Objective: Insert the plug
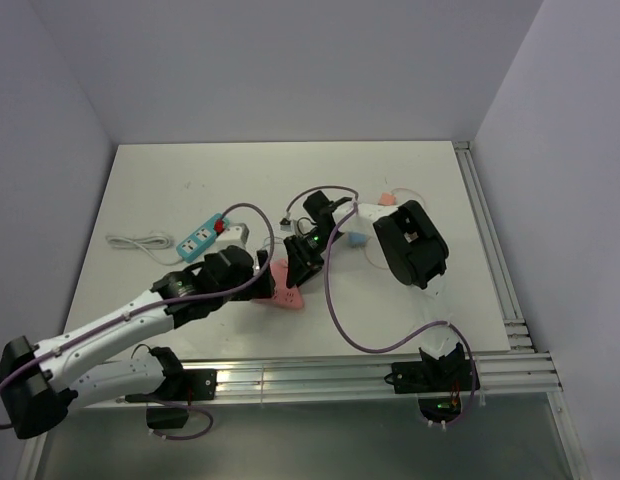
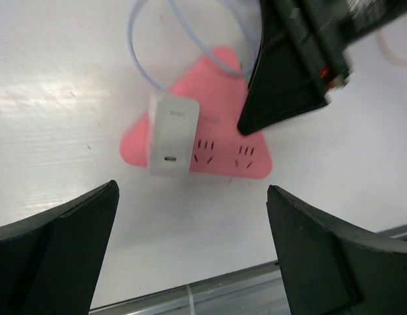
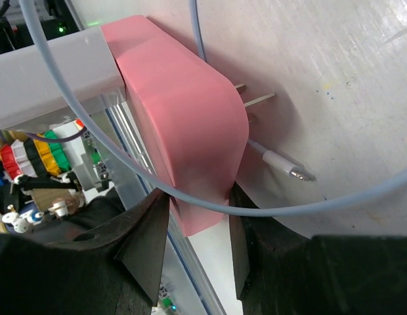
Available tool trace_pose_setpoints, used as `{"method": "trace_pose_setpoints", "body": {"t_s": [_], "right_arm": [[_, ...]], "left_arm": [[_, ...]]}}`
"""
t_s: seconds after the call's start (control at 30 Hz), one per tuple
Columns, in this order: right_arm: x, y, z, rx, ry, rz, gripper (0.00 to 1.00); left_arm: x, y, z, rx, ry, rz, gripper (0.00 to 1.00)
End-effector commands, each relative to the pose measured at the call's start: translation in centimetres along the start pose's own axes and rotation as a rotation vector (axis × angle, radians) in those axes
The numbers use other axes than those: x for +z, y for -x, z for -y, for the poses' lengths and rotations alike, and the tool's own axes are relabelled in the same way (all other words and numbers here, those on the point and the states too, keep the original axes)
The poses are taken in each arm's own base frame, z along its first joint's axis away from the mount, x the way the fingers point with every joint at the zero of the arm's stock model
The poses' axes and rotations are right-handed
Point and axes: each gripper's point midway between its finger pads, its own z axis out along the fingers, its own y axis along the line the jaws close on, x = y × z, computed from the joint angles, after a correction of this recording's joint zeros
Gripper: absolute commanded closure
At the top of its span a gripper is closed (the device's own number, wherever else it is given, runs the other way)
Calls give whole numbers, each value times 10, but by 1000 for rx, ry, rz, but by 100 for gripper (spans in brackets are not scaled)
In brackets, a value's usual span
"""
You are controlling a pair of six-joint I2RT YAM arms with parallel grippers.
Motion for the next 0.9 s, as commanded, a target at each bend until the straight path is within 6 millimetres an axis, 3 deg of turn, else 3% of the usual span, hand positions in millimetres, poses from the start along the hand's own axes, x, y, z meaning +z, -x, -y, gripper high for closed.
{"method": "trace_pose_setpoints", "body": {"t_s": [0.0,0.17,0.33,0.43,0.5,0.53,0.57,0.63,0.7,0.73,0.83,0.87], "right_arm": [[6,9,21,-48,-113,44,100],[19,25,-3,-70,-108,73,100],[15,45,-22,-123,-189,140,52],[1,49,-31,-136,-227,178,40],[-7,44,-26,-124,-269,190,39],[-18,46,-35,-141,-280,227,37],[-23,39,-27,-121,-317,235,1],[-42,37,-34,-137,-349,289,0],[-51,23,-28,-125,-400,307,0],[-62,20,-36,-135,-412,338,0],[-83,4,-32,-101,-478,382,0],[-92,-1,-21,-62,-510,399,0]], "left_arm": [[-39,48,-17,-55,105,161,1],[-80,94,-8,-95,49,308,1],[-99,111,10,-115,-88,385,1],[-101,114,17,-118,-121,390,1],[-100,112,24,-112,-151,375,1],[-101,113,29,-113,-175,379,1],[-100,112,30,-112,-183,374,1],[-100,110,37,-91,-227,370,0],[-106,111,39,-85,-264,389,1],[-107,112,40,-87,-274,402,0],[-116,116,40,-74,-304,440,1],[-118,119,40,-75,-312,454,0]]}}
